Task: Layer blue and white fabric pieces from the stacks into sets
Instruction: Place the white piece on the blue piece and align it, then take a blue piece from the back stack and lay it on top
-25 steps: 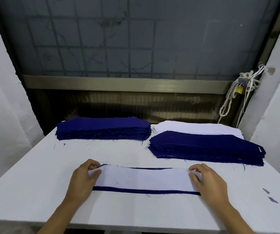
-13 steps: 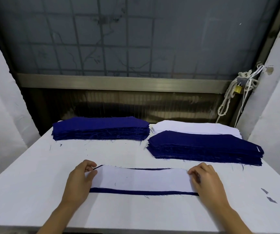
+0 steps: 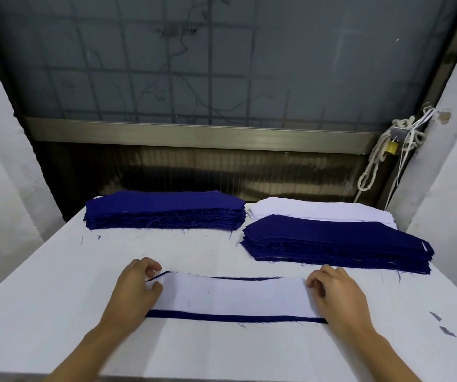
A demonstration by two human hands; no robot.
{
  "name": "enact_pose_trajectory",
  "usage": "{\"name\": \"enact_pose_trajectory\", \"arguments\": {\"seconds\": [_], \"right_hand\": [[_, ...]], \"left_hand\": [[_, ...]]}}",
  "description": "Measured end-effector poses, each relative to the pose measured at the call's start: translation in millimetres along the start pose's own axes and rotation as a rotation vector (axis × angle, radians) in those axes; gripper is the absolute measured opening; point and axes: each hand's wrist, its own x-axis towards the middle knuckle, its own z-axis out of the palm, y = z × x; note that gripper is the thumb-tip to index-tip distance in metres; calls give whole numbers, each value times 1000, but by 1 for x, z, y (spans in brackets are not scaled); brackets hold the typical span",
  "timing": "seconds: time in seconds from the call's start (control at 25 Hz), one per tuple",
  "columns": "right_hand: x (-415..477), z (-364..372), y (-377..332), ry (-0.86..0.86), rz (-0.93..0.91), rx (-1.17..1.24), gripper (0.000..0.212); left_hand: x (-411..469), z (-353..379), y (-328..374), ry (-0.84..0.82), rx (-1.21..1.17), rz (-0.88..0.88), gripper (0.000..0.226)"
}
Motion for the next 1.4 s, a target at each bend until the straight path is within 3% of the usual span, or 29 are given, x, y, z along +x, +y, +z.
{"name": "enact_pose_trajectory", "arguments": {"seconds": [0.12, 0.44, 0.76, 0.84, 1.0, 1.16, 1.4], "right_hand": [[39, -13, -21, -2, -63, -33, 19], [157, 4, -111, -126, -131, 210, 20], [243, 61, -149, -228, -157, 260, 7], [258, 75, -156, -237, -168, 253, 17], [272, 99, -171, -249, -224, 208, 28], [274, 111, -180, -239, -238, 186, 38], [279, 116, -190, -218, -179, 224, 41]], "left_hand": [[43, -23, 26, -54, 63, 61, 25], [167, -36, 62, -56, 38, 128, 5], [243, -15, 29, -225, 289, 100, 27], [256, -9, 24, -224, 293, 81, 28], [272, -2, 16, -284, 289, 90, 7], [272, 0, 16, -328, 446, 221, 16], [273, 1, 14, -297, 284, 154, 6]]}}
